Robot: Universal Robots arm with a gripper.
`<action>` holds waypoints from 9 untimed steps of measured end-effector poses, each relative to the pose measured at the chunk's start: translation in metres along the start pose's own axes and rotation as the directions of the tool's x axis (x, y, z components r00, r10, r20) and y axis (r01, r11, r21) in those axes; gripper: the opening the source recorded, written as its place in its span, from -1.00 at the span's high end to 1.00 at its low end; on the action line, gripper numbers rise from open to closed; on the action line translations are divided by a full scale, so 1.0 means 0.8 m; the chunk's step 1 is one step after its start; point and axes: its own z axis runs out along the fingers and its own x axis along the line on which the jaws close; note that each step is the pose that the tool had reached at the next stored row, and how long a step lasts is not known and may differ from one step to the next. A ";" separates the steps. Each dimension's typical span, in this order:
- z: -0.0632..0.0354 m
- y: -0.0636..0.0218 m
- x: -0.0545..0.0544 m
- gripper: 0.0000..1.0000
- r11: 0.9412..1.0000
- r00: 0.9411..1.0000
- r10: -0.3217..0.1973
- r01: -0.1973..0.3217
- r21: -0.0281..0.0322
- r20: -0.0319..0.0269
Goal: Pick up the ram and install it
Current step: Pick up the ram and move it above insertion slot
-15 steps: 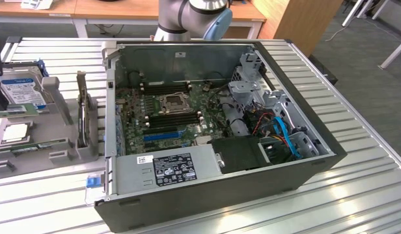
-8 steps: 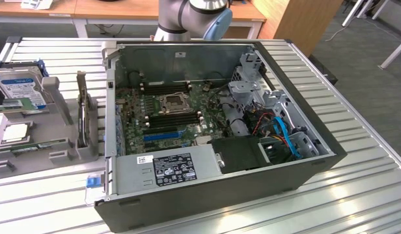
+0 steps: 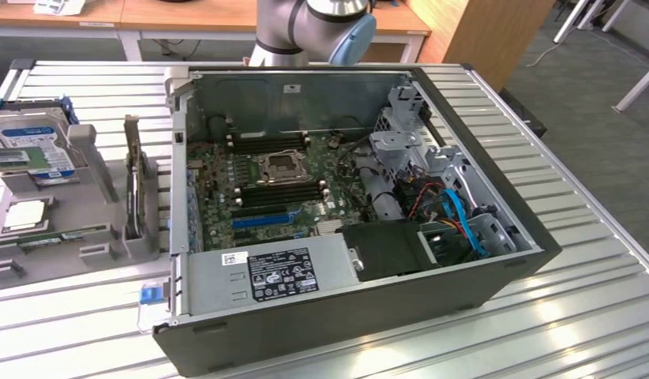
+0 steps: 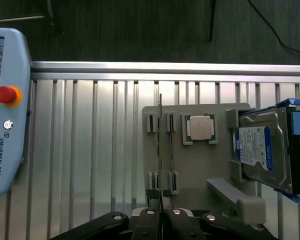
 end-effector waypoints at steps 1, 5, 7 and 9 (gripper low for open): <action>-0.002 0.000 0.000 0.76 1.000 1.000 0.000 0.000 0.000 0.000; -0.009 0.001 0.000 0.76 1.000 1.000 0.000 0.000 0.000 0.000; -0.013 0.001 0.000 0.76 1.000 1.000 -0.001 0.001 0.000 0.000; -0.017 0.001 0.000 0.76 1.000 1.000 -0.001 0.001 0.000 0.000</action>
